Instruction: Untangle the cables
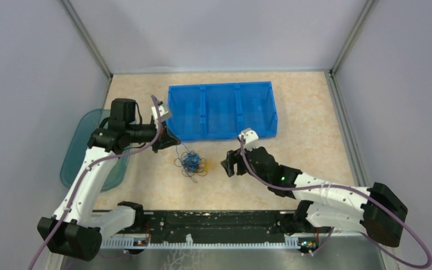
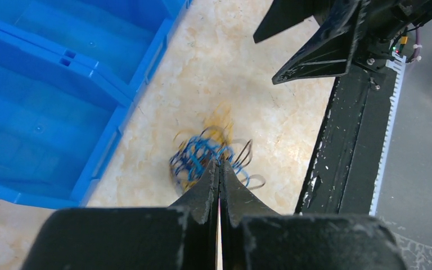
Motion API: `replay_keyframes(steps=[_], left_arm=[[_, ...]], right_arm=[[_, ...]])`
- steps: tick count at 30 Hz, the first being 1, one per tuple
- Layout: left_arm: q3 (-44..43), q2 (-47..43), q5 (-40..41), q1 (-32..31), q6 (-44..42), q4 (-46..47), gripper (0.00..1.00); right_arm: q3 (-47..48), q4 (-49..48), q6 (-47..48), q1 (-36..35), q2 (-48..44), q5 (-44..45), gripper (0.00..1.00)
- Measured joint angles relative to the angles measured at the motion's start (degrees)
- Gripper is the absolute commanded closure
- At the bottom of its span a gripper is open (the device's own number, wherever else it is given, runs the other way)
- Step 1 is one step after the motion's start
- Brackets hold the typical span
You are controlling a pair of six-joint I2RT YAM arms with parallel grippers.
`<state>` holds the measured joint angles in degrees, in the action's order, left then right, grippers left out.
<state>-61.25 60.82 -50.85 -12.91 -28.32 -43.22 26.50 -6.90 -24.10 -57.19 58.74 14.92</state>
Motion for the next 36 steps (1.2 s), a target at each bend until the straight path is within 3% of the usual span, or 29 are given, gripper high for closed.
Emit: replay_keyframes(steps=[3, 8, 14, 22, 29, 36], left_arm=[[0.0, 0.0, -0.3, -0.1, 0.3, -0.4, 1.0], [-0.1, 0.0, -1.4, -0.2, 1.1, -1.3, 1.0], [-2.1, 0.0, -2.4, -0.5, 1.8, -3.1, 1.0], [-4.4, -0.9, -3.9, -0.9, 2.6, -4.5, 1.0], [-6.2, -1.2, -5.0, -1.0, 4.7, -4.5, 1.0], [-8.4, -1.2, -5.8, -1.0, 7.6, -3.7, 1.0]], right_arm=[[2.5, -1.3, 2.0, 0.0, -1.9, -1.4, 0.18], [3.3, -11.5, 6.0, 0.0, -1.6, -6.8, 0.17], [8.3, -26.5, 9.3, 0.0, 11.4, -18.2, 0.17], [14.0, -40.5, 8.4, 0.0, 25.0, -29.4, 0.36], [14.8, -44.3, 6.4, -0.1, 29.5, -28.5, 0.52], [14.8, -44.6, 5.7, -1.7, 33.4, -23.2, 0.43]])
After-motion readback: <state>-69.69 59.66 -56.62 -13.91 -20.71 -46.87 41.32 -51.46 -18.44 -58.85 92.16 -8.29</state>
